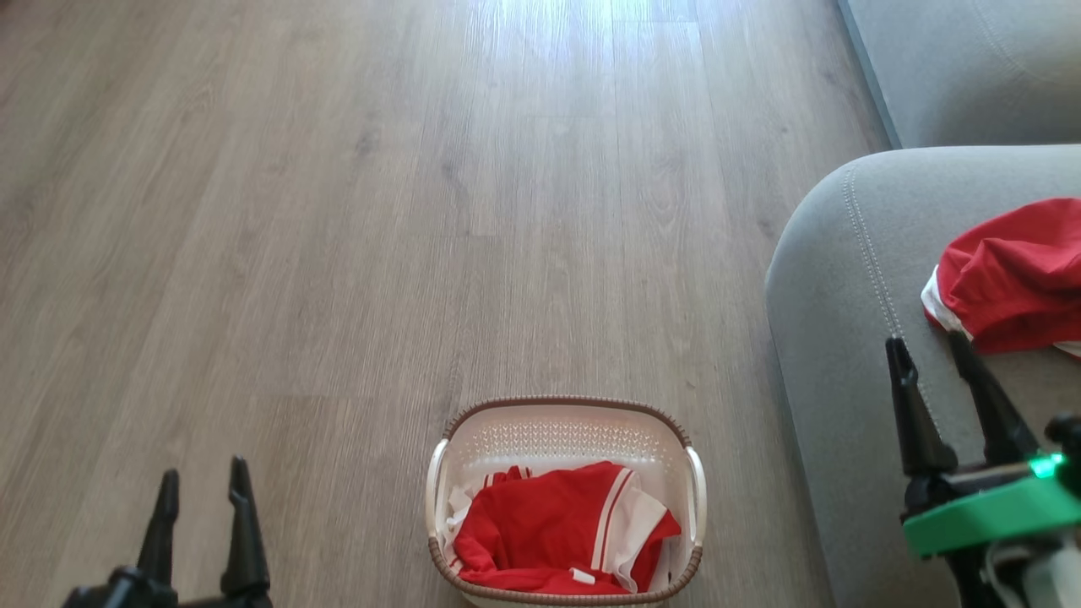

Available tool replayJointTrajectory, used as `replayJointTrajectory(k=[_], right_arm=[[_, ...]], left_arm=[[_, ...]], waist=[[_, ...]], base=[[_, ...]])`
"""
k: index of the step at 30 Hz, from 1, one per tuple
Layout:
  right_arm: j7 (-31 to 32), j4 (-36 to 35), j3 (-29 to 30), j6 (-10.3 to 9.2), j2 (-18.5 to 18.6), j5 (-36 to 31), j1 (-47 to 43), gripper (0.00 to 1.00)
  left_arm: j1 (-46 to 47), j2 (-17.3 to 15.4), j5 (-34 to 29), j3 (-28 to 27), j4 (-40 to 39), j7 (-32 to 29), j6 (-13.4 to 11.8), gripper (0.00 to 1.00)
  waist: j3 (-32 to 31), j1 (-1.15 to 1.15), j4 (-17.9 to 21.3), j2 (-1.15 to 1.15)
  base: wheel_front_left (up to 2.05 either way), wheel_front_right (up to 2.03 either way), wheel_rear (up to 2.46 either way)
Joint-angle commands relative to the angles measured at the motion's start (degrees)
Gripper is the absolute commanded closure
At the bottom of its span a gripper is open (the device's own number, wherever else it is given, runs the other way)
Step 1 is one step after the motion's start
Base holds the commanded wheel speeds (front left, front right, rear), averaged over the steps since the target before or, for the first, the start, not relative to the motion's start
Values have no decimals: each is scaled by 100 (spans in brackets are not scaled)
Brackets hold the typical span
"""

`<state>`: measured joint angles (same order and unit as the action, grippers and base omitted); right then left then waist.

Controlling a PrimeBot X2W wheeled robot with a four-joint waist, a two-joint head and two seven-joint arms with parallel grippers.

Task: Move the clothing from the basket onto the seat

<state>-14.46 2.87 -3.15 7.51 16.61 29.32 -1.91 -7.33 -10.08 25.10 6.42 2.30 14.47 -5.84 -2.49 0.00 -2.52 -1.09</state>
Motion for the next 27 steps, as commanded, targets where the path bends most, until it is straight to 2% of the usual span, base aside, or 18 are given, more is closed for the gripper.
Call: replayJointTrajectory(k=[1,6,14,27], right_arm=[[-52,-304,48,-2,-26,-200,-12,0],[-53,-502,240,-2,-347,-630,-285,0],[-53,-378,124,-2,-431,-708,-307,0],[-53,-338,48,-2,-501,-770,-293,0]], left_arm=[[155,-18,-209,-249,-134,52,94,0],[103,62,-542,-328,-35,52,383,0],[206,263,-786,-547,73,52,770,0],[202,477,-1062,-741,200,52,984,0]], waist=[[6,0,-4,0],[26,0,20,0],[131,0,101,0],[183,0,173,0]], base=[[0,0,0],[0,0,0],[0,0,0],[0,0,0]])
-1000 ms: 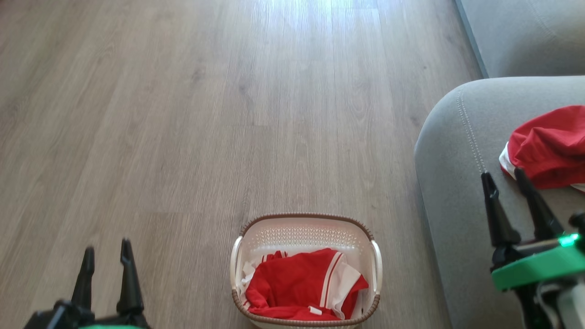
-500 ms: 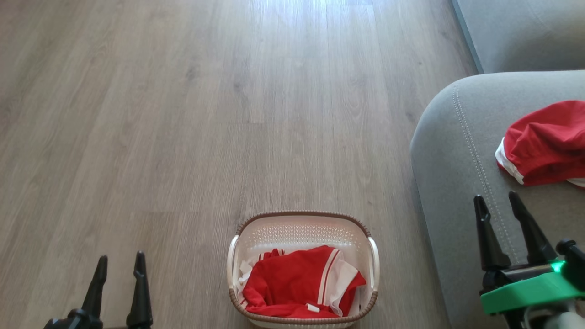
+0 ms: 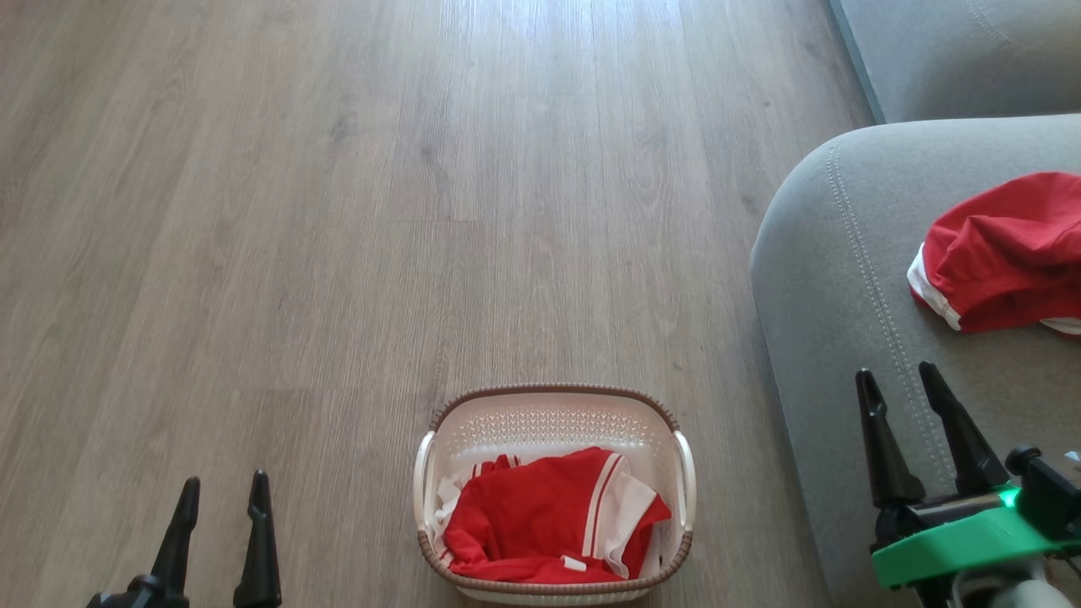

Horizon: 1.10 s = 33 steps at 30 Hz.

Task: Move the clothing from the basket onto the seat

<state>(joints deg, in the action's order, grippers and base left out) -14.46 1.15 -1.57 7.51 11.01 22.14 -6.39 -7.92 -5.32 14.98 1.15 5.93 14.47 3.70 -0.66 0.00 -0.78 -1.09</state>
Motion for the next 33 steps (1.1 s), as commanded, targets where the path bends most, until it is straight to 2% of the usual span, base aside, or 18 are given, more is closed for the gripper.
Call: replayJointTrajectory(k=[1,18,26,33], right_arm=[[-53,-154,-122,-2,58,-57,158,0],[-53,-45,-220,-2,53,-103,339,0],[-53,-101,-240,-2,43,-88,606,0],[-53,-250,-247,-2,29,-90,971,0]], left_arm=[[261,13,-61,-223,-151,52,43,0],[442,127,-276,-264,-82,52,184,0],[818,145,-317,-283,-77,52,223,0],[1345,169,-345,-191,-61,52,268,0]], waist=[[-1,0,0,0],[278,0,224,0],[840,0,436,0],[1588,0,500,0]], base=[[0,0,0],[0,0,0],[0,0,0],[0,0,0]])
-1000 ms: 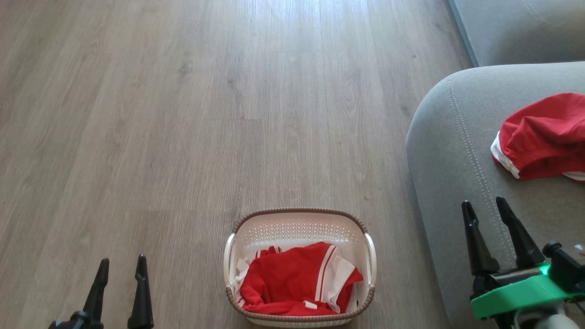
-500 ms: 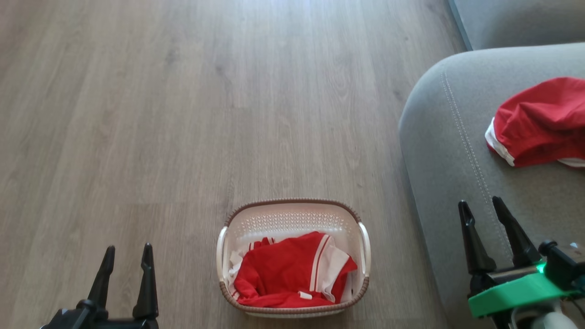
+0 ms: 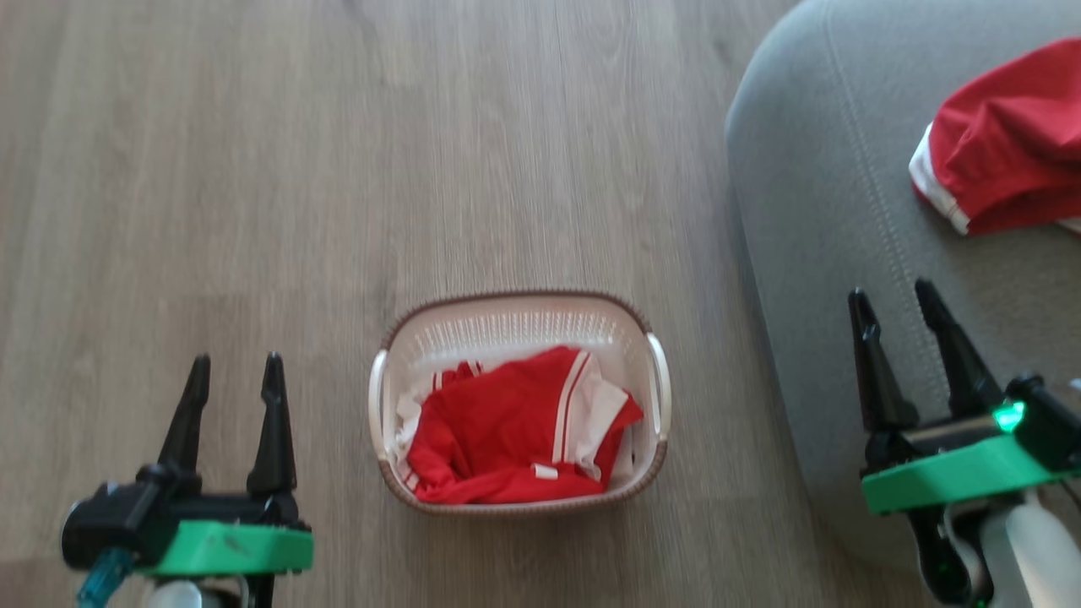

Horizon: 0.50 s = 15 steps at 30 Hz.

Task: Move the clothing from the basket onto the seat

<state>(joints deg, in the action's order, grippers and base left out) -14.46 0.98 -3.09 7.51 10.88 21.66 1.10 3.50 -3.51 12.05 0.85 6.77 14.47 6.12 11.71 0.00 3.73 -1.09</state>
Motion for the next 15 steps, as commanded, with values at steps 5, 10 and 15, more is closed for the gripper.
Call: replayJointTrajectory(k=[5,10,15], right_arm=[[-53,-361,-68,-2,-43,-81,455,0],[-53,-464,-40,-2,-122,-89,688,0],[-53,-568,-20,-2,-145,-98,870,0]], left_arm=[[561,-5,-100,-105,-123,52,53,0],[921,-5,-148,-19,-53,52,82,0],[1211,-6,-165,95,-10,52,103,0]], waist=[[863,0,73,0],[1326,0,52,0],[1729,0,36,0]], base=[[0,0,0],[0,0,0],[0,0,0]])
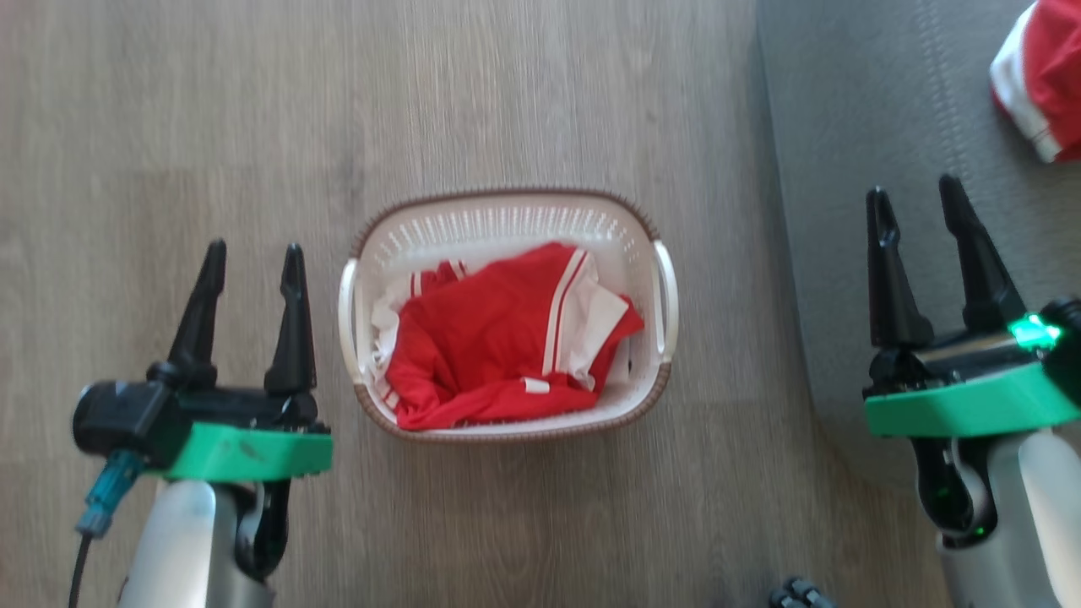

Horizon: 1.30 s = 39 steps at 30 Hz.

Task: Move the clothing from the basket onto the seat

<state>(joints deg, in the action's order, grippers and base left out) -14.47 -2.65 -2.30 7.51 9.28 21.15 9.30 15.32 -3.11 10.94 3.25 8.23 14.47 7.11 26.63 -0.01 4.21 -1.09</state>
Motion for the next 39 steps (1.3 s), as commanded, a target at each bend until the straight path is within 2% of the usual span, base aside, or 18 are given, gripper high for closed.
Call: replayJointTrajectory(k=[1,11,18,29,39], right_arm=[[-52,-224,-123,-2,26,-46,109,0],[-52,-404,-159,-2,56,-77,634,0],[-52,-528,-130,-2,21,-86,839,0],[-52,-711,-155,-2,-62,-123,1119,0],[-52,-849,-253,-2,-223,-162,1299,0]], left_arm=[[102,-50,-58,-122,-164,52,7,0],[803,-53,-39,290,-7,52,31,0],[1353,-47,-9,737,531,52,35,0],[2765,-15,74,1415,2779,-116,37,0],[3933,17,289,1827,4846,-577,37,0]], waist=[[381,1,-5,0],[1314,1,-17,0],[1691,1,50,0],[2181,1,376,0],[2586,1,602,0]], base=[[0,0,0],[0,0,0],[0,0,0],[0,0,0],[0,0,0]])
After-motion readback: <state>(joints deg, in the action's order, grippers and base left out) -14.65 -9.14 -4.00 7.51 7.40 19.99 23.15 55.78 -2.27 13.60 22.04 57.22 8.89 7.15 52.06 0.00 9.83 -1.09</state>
